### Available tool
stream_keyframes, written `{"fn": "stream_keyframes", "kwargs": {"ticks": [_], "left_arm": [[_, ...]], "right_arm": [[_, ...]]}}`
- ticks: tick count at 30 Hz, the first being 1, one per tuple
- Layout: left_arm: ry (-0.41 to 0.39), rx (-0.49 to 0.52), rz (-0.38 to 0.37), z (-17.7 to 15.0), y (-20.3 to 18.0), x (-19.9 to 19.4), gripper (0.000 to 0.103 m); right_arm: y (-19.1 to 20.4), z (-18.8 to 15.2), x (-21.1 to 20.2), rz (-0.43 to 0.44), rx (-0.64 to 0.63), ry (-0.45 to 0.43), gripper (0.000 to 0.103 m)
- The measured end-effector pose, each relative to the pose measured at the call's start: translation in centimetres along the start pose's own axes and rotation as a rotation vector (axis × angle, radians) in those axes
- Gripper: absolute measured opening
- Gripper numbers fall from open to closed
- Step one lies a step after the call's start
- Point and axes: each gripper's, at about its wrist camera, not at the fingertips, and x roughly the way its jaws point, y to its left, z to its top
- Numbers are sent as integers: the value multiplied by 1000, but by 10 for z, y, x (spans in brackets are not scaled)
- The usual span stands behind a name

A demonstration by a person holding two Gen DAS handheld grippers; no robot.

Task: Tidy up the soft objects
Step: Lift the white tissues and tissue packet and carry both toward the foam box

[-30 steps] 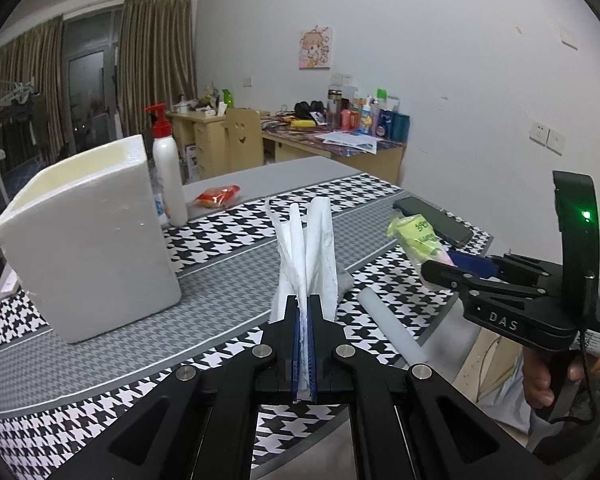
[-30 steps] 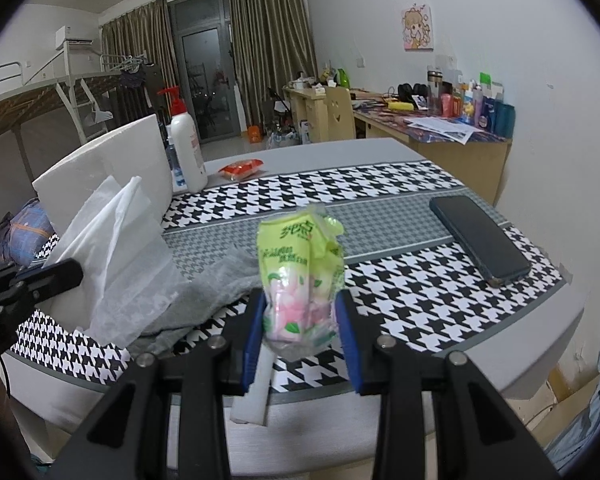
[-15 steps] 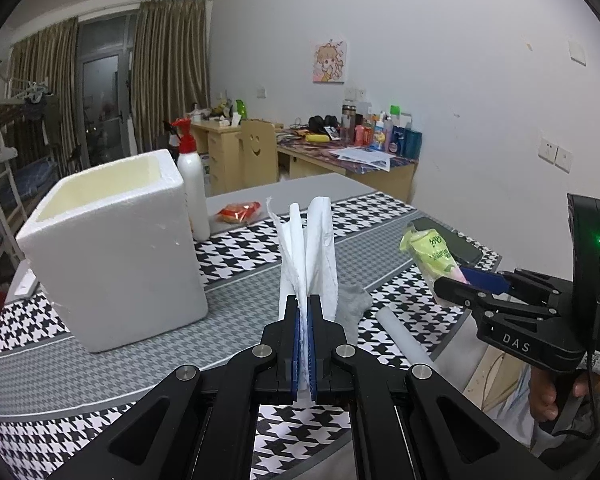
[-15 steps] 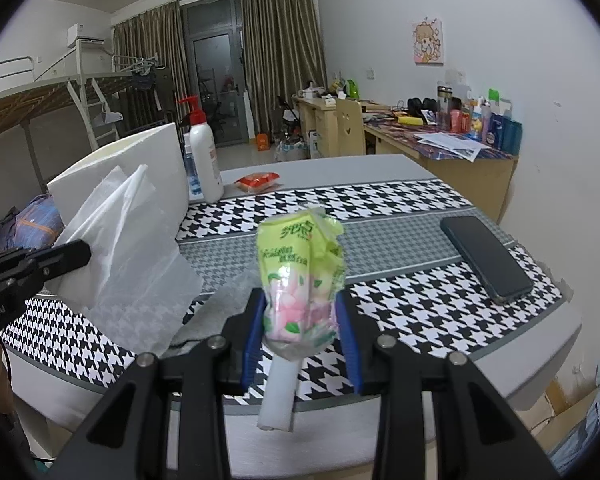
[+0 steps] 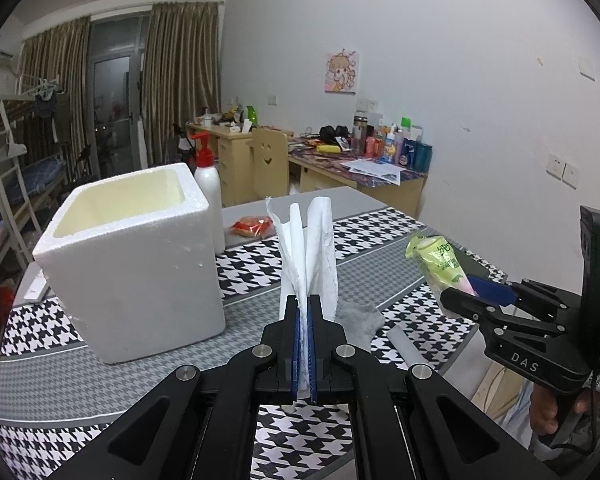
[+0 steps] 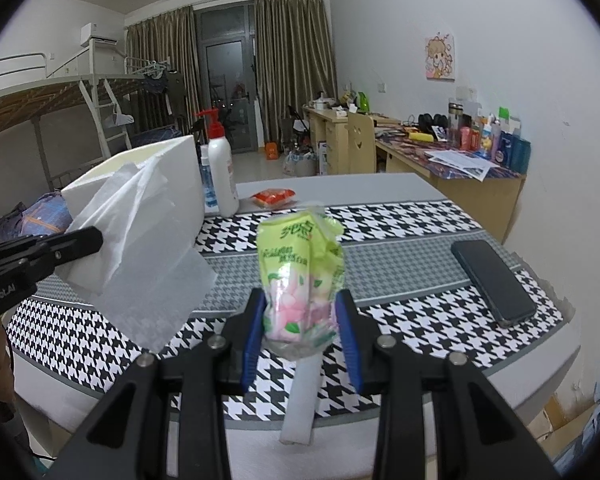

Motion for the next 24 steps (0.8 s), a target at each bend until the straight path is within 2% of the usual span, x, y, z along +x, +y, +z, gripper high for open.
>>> {"fn": "stream_keyframes", "kwargs": {"ticks": [24], "left_arm": [[-50, 11, 32, 28, 13, -10, 3]], "right_arm": [[15, 26, -2, 43, -43, -64, 40]]}}
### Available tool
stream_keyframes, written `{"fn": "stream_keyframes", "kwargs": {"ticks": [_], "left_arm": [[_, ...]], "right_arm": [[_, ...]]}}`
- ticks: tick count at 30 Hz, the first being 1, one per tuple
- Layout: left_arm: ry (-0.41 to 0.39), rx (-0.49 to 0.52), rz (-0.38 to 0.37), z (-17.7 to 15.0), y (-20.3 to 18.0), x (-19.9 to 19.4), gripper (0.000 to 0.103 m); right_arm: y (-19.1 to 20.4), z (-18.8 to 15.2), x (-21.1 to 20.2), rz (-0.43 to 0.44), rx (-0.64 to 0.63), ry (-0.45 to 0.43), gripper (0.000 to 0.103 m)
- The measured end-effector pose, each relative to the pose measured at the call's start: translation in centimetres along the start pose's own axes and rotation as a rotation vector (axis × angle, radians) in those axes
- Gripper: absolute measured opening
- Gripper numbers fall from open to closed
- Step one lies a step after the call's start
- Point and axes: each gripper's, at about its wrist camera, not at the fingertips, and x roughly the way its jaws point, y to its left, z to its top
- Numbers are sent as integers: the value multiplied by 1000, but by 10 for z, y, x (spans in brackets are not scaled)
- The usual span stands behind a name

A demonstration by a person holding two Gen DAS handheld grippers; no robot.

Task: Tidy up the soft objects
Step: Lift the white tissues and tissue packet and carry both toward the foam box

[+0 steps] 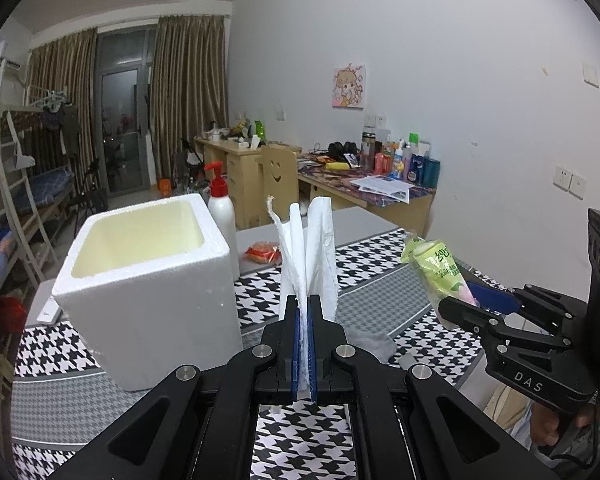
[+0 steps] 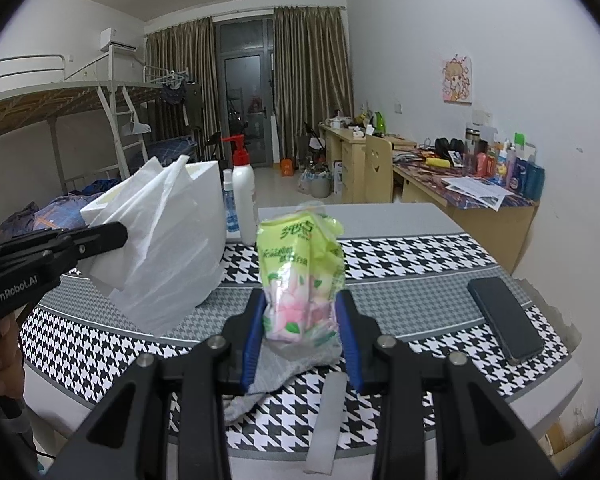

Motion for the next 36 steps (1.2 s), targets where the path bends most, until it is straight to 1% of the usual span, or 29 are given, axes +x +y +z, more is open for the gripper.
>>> {"fn": "stream_keyframes", "kwargs": {"ticks": [30, 36], "left_arm": [[-63, 21, 31, 40, 9, -4, 3], [-87, 24, 37, 52, 9, -8, 3]], "right_arm": [[9, 34, 3, 42, -37, -63, 40], [13, 43, 4, 49, -54, -79, 40]]}}
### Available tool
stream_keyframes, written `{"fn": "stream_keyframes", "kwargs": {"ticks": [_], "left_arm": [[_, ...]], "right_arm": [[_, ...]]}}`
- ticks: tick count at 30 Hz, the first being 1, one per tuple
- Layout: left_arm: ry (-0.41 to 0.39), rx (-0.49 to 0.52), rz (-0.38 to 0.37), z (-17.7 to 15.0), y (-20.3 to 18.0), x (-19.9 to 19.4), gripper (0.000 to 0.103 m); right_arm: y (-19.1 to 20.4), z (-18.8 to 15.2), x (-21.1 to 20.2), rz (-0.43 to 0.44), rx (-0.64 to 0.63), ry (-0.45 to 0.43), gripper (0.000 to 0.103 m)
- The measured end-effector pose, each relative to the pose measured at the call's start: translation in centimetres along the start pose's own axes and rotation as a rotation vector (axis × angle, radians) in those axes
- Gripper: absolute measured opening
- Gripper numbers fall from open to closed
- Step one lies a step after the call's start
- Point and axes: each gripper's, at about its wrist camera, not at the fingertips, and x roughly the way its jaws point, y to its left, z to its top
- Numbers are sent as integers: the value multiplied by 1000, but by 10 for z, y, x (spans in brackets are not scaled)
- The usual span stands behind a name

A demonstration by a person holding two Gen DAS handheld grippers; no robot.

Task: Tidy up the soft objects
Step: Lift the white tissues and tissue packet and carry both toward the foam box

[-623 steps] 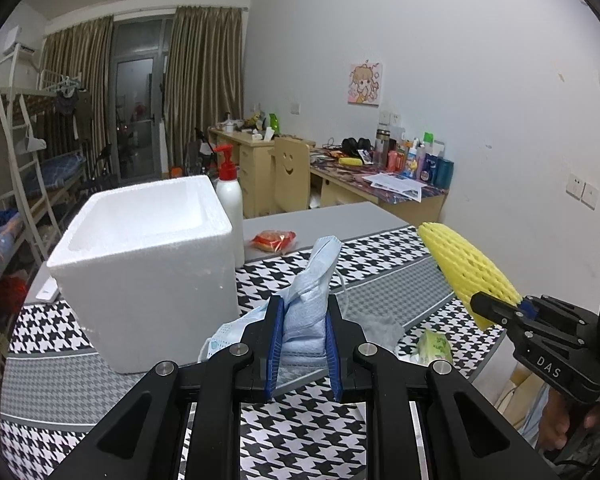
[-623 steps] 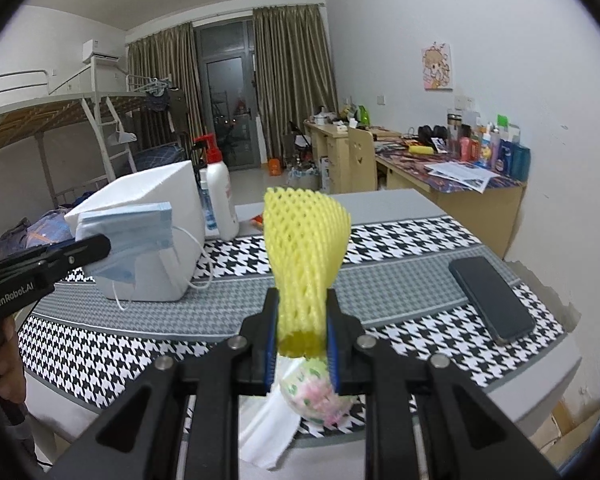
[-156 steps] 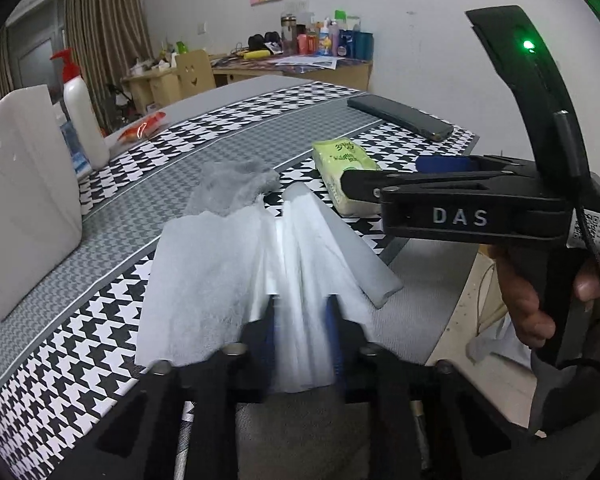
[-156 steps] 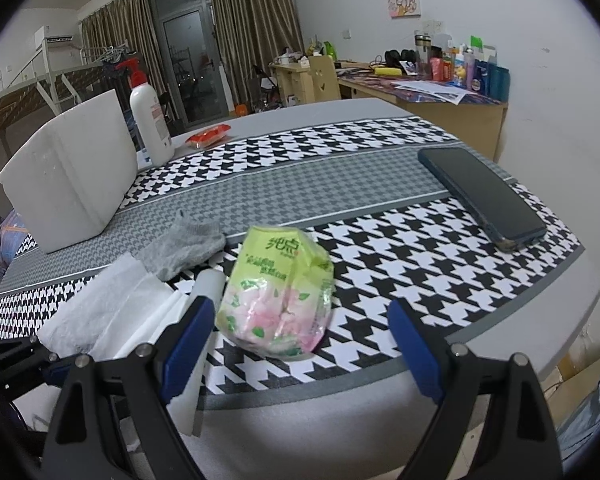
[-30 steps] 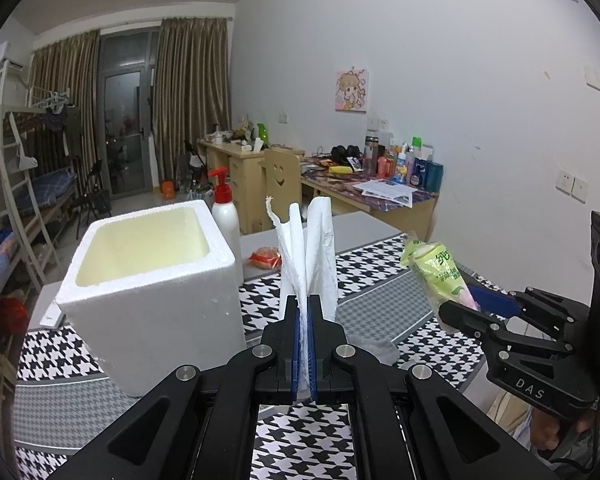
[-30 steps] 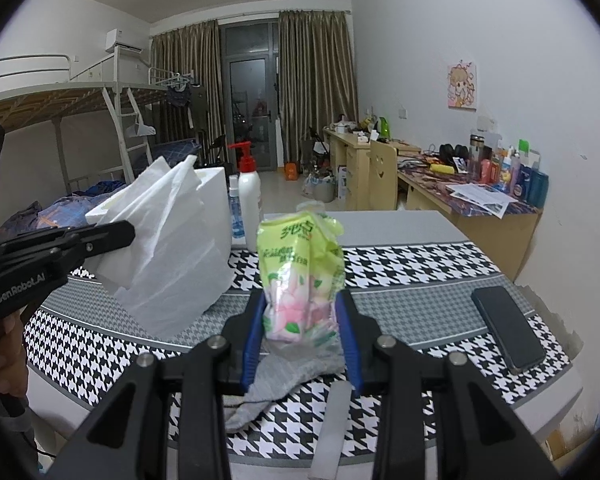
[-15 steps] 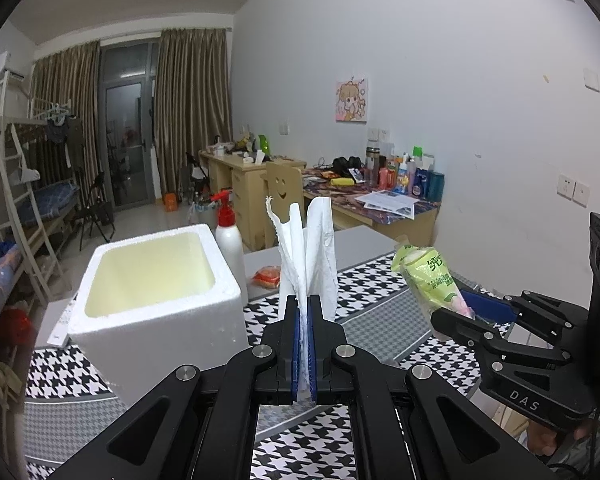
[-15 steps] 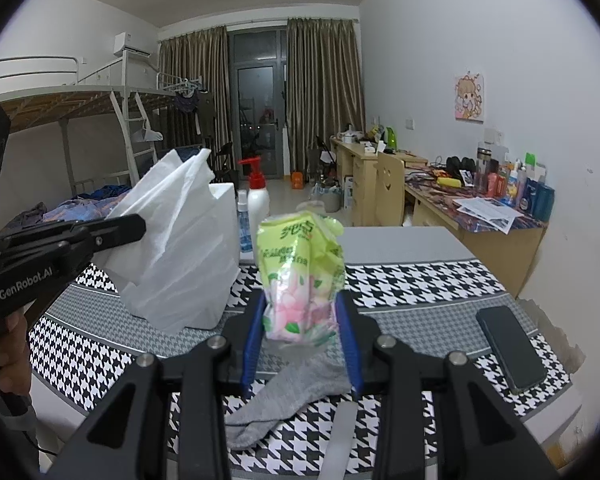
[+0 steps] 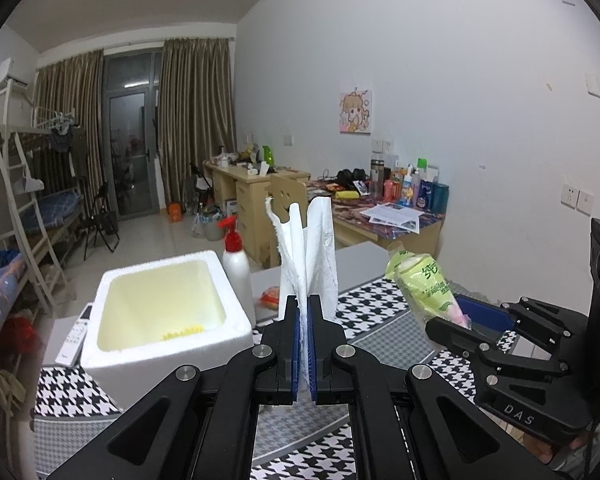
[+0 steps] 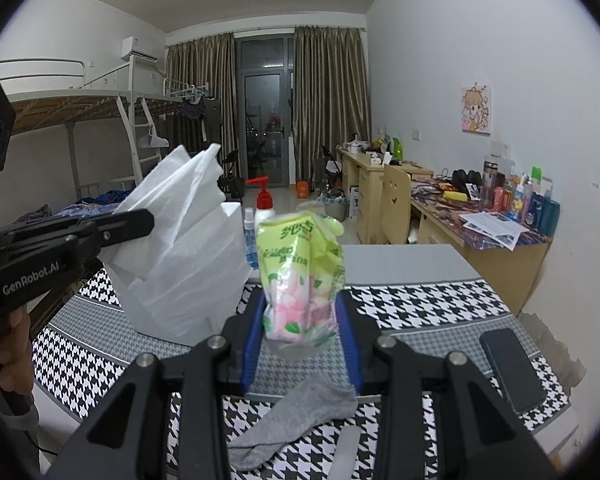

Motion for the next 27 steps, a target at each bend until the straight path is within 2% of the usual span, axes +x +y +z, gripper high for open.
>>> {"fn": "stream_keyframes", "kwargs": {"ticks": [15, 27], "left_arm": [[-41, -5, 19, 21, 6, -8, 3], [-74, -14, 103, 36, 18, -13, 3]], "right_arm": [[10, 20, -2, 24, -36, -59, 40], [17, 38, 7, 64, -49, -72, 40]]}}
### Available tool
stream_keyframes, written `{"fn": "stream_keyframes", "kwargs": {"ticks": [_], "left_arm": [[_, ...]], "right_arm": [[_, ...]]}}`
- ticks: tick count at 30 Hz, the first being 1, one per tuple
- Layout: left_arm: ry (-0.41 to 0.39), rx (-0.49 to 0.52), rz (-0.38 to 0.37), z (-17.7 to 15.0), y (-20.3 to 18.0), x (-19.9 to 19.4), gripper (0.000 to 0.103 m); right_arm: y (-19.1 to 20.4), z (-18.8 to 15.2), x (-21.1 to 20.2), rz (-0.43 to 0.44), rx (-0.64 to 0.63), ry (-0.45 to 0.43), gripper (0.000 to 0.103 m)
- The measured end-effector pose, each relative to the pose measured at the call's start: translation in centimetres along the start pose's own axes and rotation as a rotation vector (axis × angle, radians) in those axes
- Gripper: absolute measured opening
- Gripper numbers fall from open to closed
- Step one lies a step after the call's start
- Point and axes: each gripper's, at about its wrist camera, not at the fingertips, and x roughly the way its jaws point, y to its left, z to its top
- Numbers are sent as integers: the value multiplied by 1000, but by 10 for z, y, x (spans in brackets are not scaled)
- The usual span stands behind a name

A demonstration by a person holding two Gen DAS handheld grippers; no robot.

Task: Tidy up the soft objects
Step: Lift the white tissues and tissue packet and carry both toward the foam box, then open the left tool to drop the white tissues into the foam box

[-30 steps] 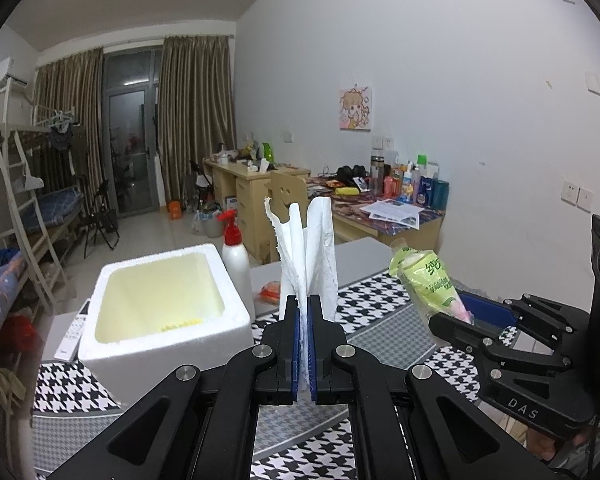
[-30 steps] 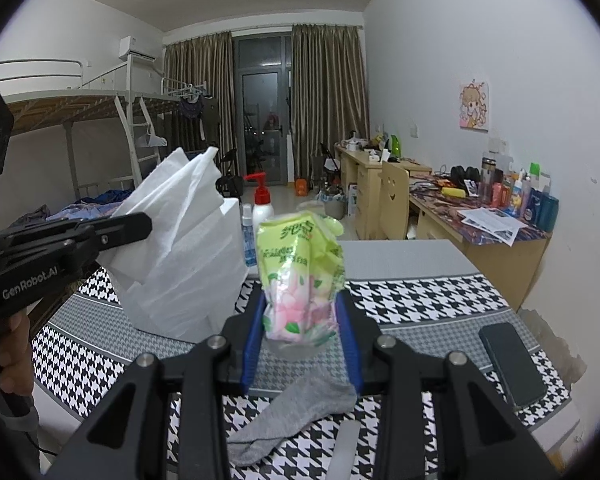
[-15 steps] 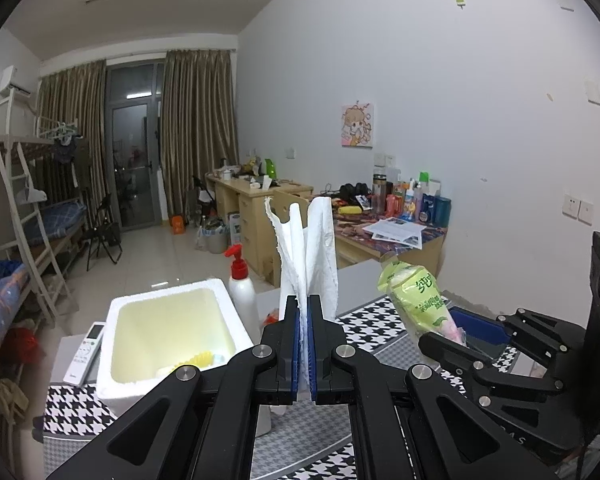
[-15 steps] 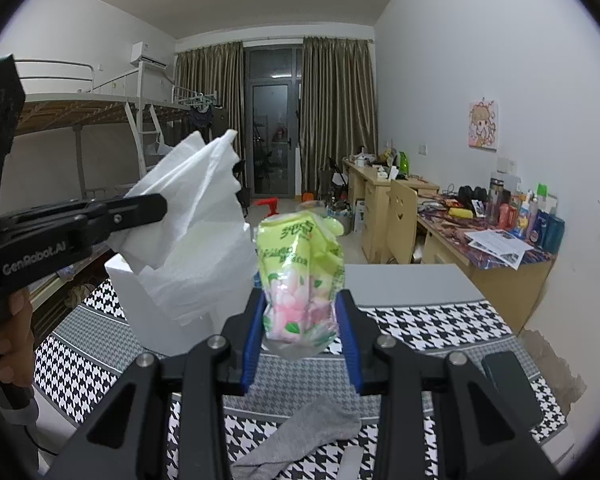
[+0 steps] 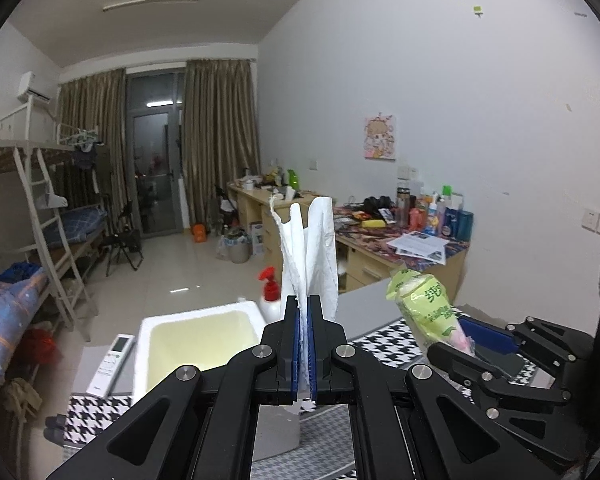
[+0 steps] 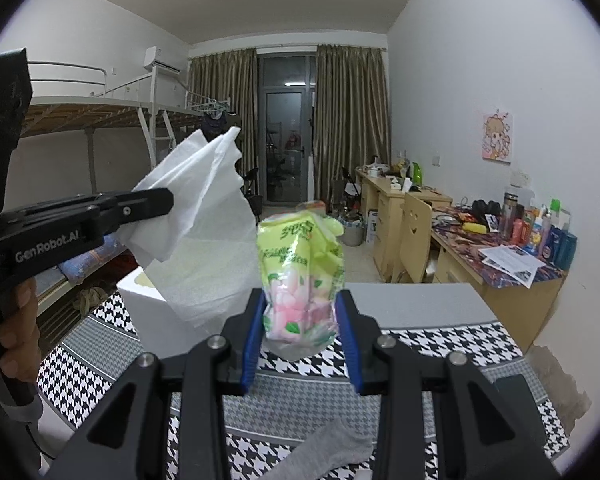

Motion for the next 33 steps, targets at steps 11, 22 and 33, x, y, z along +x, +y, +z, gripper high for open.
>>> {"fn": "stream_keyframes", "kwargs": {"ticks": [11, 22, 33], "left_arm": [[-17, -18, 97, 10, 19, 3, 3], [-15, -44, 183, 12, 32, 18, 3], [24, -73, 202, 7, 49, 37, 3]], "right_arm": [[12, 16, 9, 39, -28, -19, 40], [20, 24, 24, 87, -21, -13, 40], [32, 30, 39, 120, -41, 11, 40]]}}
